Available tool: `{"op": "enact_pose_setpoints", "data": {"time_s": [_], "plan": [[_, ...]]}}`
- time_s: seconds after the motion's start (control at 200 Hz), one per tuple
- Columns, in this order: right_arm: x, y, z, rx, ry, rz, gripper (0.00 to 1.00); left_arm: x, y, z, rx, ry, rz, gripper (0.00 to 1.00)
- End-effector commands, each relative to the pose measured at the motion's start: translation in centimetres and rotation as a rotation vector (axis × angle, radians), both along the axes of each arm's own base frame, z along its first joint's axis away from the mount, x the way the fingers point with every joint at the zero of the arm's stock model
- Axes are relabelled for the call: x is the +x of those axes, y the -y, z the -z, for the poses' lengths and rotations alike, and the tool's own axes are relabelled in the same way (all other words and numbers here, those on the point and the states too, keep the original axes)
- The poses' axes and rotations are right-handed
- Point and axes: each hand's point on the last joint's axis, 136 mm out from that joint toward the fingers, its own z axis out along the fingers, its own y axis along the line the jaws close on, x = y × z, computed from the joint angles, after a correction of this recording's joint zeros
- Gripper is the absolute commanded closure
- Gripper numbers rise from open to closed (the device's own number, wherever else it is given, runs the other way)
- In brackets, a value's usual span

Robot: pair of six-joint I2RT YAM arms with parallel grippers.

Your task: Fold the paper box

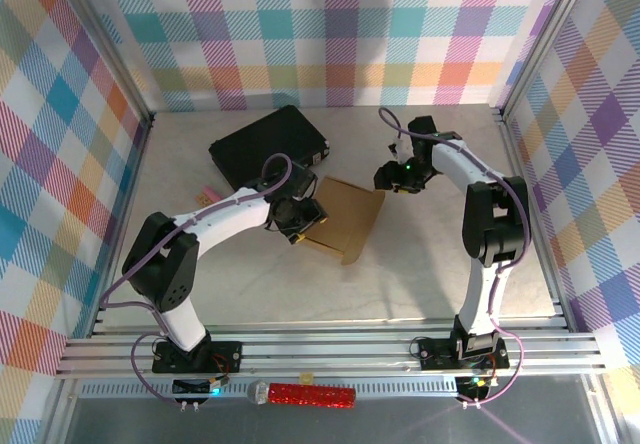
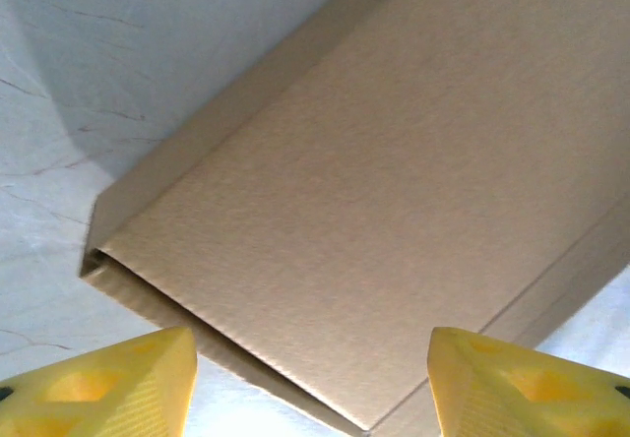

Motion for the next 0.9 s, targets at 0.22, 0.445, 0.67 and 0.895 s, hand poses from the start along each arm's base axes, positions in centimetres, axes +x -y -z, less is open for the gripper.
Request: {"op": "enact_pose_setpoints", "data": {"time_s": [0.22, 0.445, 0.67, 0.895], "plan": [[1.0, -0.5, -4.6, 0.062, 0.109, 0.034, 0.41, -4.1, 0.7, -0.9, -0.14, -0.166, -0.482, 0.36], [1.3, -1.3, -5.5, 0.115, 0.099, 0.055, 0.41, -2.0, 2.7, 1.6, -0.127, -0.19, -0.493, 0.34], [1.0, -1.5, -6.5, 0.128, 0.112, 0.036, 0.4, -1.7, -1.0, 3.8, 0.079, -0.165, -0.4, 0.38], [-0.8, -2.5, -5.5, 0.131, 0.079, -0.033, 0.41, 4.8, -5.3, 3.6, 0.233, -0.01, -0.097, 0.58]]}}
